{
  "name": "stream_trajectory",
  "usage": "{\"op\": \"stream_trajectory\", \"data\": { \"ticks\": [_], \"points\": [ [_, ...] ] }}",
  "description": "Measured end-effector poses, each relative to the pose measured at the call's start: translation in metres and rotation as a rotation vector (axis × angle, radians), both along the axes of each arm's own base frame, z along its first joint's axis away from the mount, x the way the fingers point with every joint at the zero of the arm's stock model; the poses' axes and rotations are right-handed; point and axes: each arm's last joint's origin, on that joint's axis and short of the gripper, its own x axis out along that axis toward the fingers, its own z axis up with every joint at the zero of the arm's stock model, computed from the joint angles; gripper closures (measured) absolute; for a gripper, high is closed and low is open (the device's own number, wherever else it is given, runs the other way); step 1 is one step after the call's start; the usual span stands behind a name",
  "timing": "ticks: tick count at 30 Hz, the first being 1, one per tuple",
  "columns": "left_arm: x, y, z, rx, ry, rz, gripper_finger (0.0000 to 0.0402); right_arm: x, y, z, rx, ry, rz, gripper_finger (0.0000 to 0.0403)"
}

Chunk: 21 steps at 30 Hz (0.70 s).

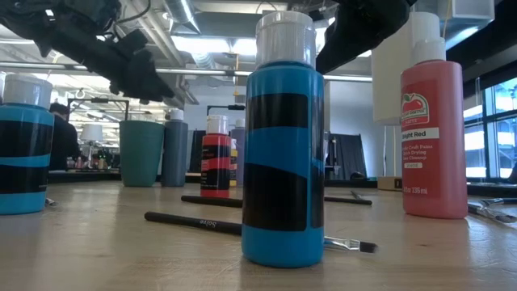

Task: Pick & Place Paint Supplies
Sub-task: Put the gray paint bottle into the transparent bin

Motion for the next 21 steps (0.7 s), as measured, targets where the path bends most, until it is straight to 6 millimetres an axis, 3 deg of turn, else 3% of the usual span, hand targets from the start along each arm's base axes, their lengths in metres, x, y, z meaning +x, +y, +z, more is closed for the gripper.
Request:
{"op": "stream_trajectory", "data": {
  "ticks": [3, 12, 17, 21],
  "points": [
    [0.003, 0.003, 0.003, -0.038, -0.004, 0.008, 0.0093, 0.0, 0.0, 0.0, -0.004, 0.0, 0.004, 0.0119],
    [0.018, 0.021, 0.039, -0.134, 0.12, 0.034, 0.0093, 0.001, -0.002, 0.0, -0.003, -0.002, -0.007, 0.0119],
    [0.02, 0.036, 0.038, -0.248, 0.291, 0.044, 0.0093, 0.001, -0.002, 0.0, -0.002, -0.001, -0.009, 0.0119],
    [0.025, 0.044, 0.038, -0.338, 0.244, -0.002, 0.0093, 0.0, -0.002, -0.001, -0.004, 0.007, -0.009, 0.0119]
  ]
}}
